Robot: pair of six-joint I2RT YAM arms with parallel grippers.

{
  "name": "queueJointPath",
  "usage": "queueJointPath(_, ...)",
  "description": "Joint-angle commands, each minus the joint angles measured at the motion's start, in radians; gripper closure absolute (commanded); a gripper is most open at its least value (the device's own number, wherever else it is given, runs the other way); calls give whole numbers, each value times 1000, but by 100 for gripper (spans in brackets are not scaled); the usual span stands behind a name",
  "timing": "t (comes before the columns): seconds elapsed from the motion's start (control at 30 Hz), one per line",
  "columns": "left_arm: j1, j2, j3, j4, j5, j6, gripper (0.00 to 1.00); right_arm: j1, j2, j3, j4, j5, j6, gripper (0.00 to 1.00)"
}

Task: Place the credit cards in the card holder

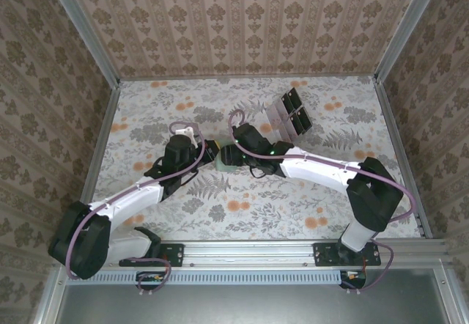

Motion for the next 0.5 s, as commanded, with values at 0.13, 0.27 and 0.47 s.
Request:
queueJointPath(0.13,-5,14,36,25,-9,-10,100,5,36,4,8,1,27,53)
queueJointPath(0.27,-5,14,35,26,-11,-8,100,-1,32,-27,7,6,32,69)
queueJointPath(0.47,-5,12,27,25,-18,-8,100,-28,7,-76,-13,17,39,100)
